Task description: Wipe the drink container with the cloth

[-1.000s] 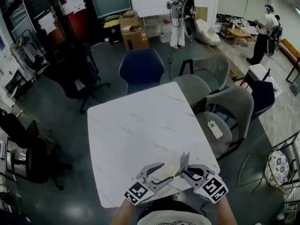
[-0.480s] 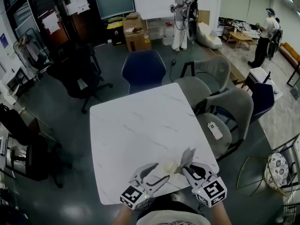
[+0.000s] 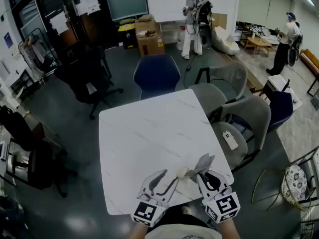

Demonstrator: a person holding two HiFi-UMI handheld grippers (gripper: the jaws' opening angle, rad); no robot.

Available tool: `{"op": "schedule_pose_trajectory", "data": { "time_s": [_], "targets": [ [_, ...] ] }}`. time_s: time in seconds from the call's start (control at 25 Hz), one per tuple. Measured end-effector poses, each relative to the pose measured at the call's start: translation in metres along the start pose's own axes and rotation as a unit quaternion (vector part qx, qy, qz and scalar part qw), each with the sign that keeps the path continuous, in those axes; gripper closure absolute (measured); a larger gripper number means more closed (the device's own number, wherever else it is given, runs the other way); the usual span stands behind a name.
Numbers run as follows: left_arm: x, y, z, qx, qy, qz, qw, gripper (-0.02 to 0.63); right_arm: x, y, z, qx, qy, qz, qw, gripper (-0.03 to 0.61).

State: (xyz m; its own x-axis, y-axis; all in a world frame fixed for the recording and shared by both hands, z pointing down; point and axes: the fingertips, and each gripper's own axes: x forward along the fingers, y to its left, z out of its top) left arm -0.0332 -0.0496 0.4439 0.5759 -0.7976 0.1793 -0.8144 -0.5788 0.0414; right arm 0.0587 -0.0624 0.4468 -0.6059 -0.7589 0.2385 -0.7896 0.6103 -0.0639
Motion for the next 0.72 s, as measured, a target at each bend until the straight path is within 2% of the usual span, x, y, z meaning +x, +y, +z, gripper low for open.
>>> {"op": "schedule_pose_trajectory", "data": {
  "time_s": [0.2, 0.44, 0.72],
  "targets": [
    [0.001, 0.001, 0.007, -0.011, -0.007, 0.030, 0.9995, 0.476, -0.005, -0.009, 0.006, 0.007, -0.011, -0.028, 1.000, 0.532],
    [0.001, 0.007, 0.021, -0.009, -0.022, 0.063, 0.9977, 0.491, -0.006, -0.010, 0.012, 0.009, -0.021, -0.045, 0.999, 0.532],
    [0.006, 0.003, 0.029, -0.015, -0.031, 0.061, 0.9975, 0.492, -0.009, -0.015, 0.014, 0.018, -0.026, -0.051, 0.998, 0.532]
  ]
}}
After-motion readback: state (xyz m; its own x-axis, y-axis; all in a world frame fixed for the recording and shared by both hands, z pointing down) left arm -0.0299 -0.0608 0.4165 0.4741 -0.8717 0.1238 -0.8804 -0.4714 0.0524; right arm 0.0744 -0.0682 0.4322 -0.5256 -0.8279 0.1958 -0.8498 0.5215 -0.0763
